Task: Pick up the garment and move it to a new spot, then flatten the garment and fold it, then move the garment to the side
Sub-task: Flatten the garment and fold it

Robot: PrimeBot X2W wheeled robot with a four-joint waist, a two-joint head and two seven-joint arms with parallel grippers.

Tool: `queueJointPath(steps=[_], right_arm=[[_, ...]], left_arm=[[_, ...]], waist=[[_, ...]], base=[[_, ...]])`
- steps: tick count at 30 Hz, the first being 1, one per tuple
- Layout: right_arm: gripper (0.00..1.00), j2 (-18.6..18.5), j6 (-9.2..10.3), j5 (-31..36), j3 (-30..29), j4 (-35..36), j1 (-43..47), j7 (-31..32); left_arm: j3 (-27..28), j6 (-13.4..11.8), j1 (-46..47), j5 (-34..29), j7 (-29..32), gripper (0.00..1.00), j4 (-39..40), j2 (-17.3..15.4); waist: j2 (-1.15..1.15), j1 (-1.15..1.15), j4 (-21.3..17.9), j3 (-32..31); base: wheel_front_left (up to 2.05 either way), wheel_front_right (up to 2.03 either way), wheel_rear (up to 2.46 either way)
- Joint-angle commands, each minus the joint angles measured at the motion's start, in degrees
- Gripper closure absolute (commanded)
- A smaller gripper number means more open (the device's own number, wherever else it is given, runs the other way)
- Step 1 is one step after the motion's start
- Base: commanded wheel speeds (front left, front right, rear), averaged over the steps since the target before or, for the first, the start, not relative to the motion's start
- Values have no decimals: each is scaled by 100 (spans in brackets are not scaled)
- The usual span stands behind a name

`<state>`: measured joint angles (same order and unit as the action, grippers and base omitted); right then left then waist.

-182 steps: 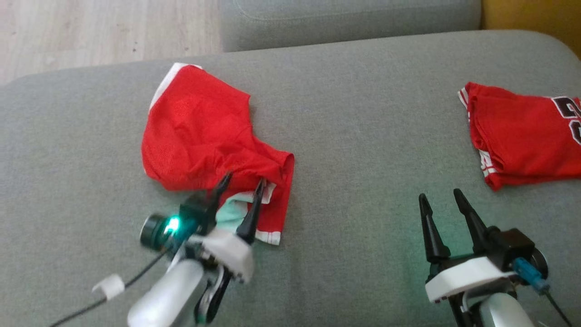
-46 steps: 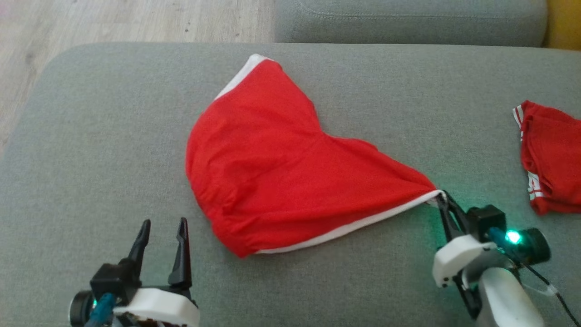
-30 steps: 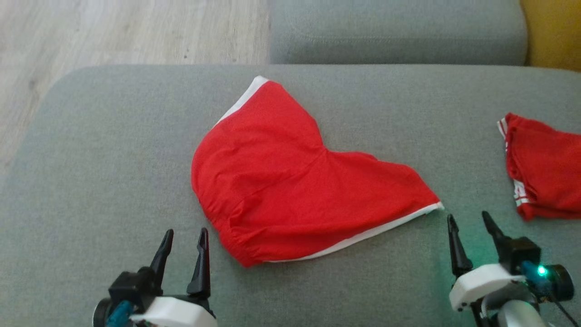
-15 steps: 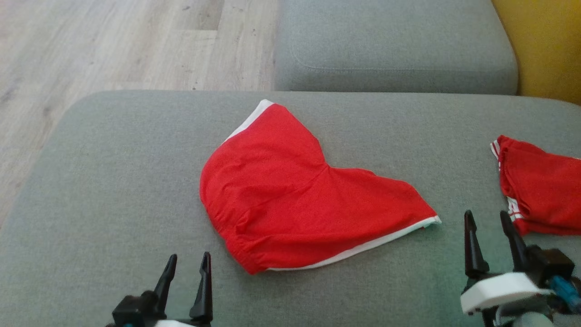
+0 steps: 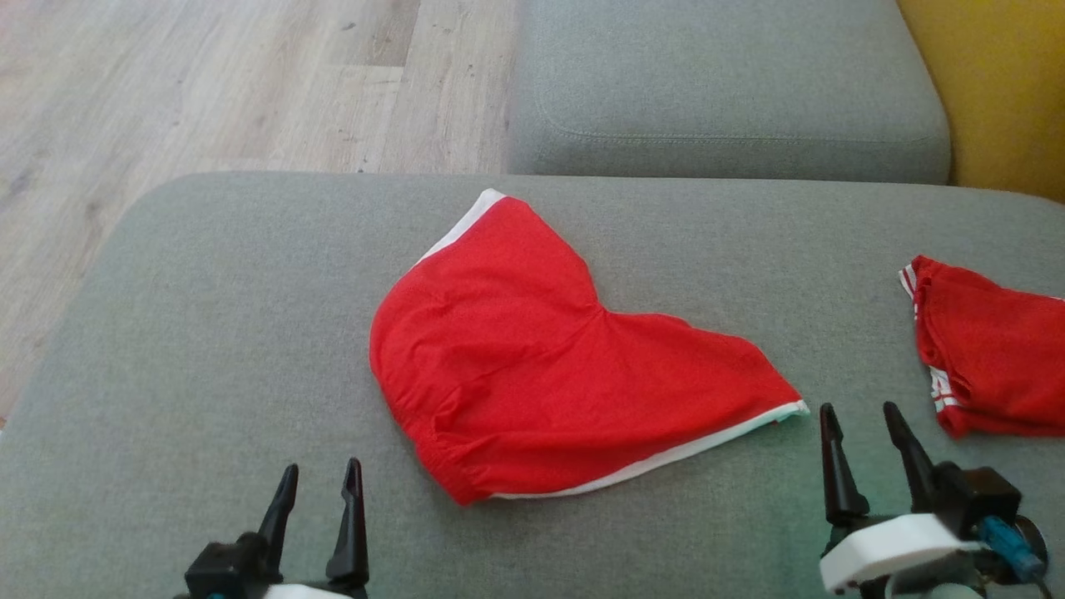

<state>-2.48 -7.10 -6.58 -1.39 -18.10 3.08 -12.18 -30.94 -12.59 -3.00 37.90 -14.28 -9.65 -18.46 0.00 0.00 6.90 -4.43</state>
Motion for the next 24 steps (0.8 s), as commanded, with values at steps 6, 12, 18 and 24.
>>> queueJointPath(steps=[6,12,18,24], right_arm=[[0,-40,-39,-39,245,132,-164,-107],[0,-40,-39,-63,313,124,-141,-108],[0,-40,-39,-80,333,129,-142,-97],[0,-40,-39,-59,335,168,-201,-60]], left_arm=[[356,12,175,-116,-72,0,114,10],[398,28,159,-162,-72,0,99,25],[301,101,138,-195,10,0,63,13],[-362,548,166,-259,582,0,-409,74]], waist=[[0,0,-18,-17],[0,0,-40,-23],[0,0,-59,1],[0,0,-129,137]], base=[[0,0,0],[0,0,0],[0,0,0],[0,0,0]])
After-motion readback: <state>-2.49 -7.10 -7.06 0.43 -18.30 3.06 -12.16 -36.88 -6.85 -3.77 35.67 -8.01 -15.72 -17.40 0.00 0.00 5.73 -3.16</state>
